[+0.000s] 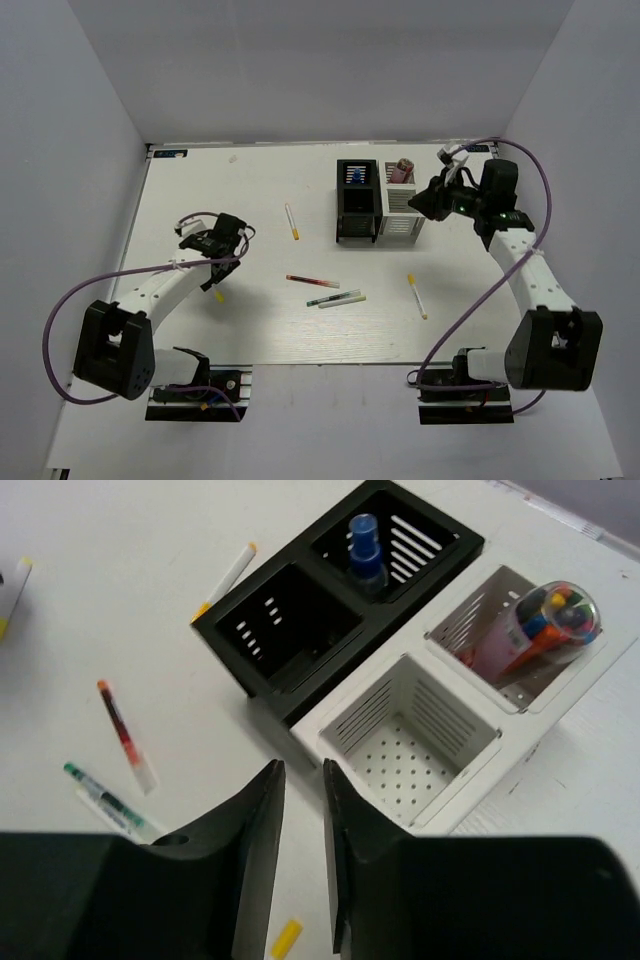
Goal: Sort the stationery into containers
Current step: Pick up the pen from the center of the board.
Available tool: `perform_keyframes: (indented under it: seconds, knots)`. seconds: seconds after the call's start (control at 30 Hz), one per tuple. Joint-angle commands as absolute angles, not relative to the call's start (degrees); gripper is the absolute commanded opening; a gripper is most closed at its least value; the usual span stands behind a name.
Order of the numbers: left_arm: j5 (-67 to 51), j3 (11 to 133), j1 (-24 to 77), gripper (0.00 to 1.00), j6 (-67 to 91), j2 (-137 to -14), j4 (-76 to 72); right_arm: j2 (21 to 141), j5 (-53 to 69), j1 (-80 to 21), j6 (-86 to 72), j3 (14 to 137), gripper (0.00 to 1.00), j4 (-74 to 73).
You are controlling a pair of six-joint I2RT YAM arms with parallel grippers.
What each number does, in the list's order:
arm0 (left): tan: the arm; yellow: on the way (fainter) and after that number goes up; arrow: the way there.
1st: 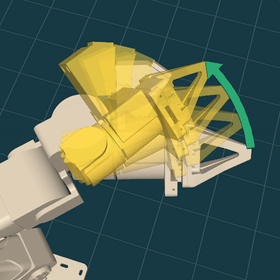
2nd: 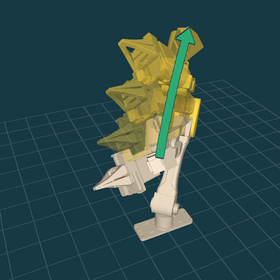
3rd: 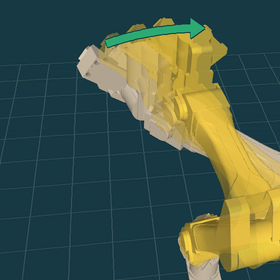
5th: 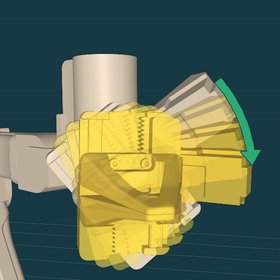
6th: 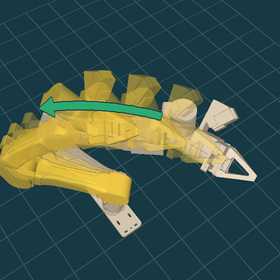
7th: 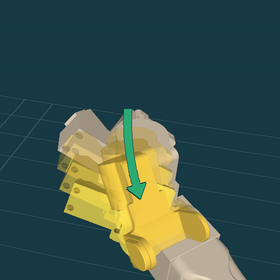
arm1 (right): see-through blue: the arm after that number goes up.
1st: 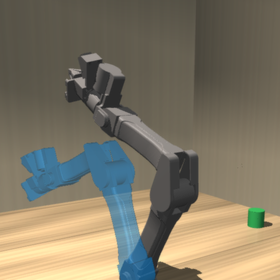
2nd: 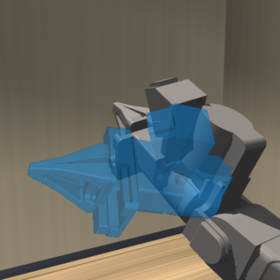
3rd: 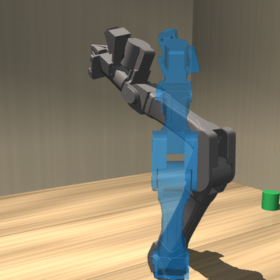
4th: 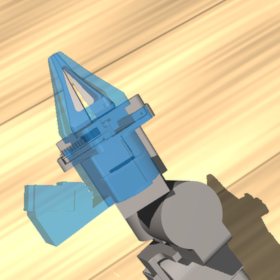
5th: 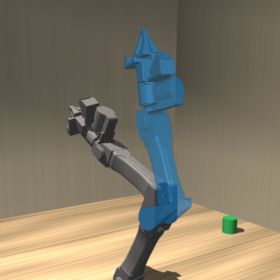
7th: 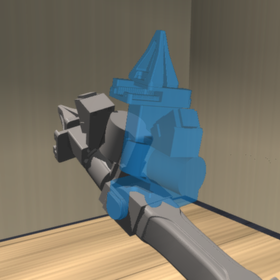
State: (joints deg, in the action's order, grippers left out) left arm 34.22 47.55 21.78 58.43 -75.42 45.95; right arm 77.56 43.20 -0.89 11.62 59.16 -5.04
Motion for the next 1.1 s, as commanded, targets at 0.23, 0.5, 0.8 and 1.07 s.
perform_keyframes:
  seconds: [0.23,0.5,0.8,1.07]
  knots:
    - [29.1,44.8,14.3,0.68,54.1,-75.3,40.3,62.8,46.8,1.6,17.1,50.8,0.34,-12.4]
    - [24.4,42.7,10.0,0.65,52.7,-79.5,35.0,57.5,45.9,2.1,17.3,46.3,0.34,-14.9]
    - [18.8,39.6,6.2,0.48,49.8,-83.8,30.9,55.5,45.1,2.5,16.5,44.7,0.34,-15.0]
    - [15.7,35.4,5.1,0.27,49.8,-84.6,27.6,55.1,44.6,2.7,16.1,44.5,0.42,-15.7]
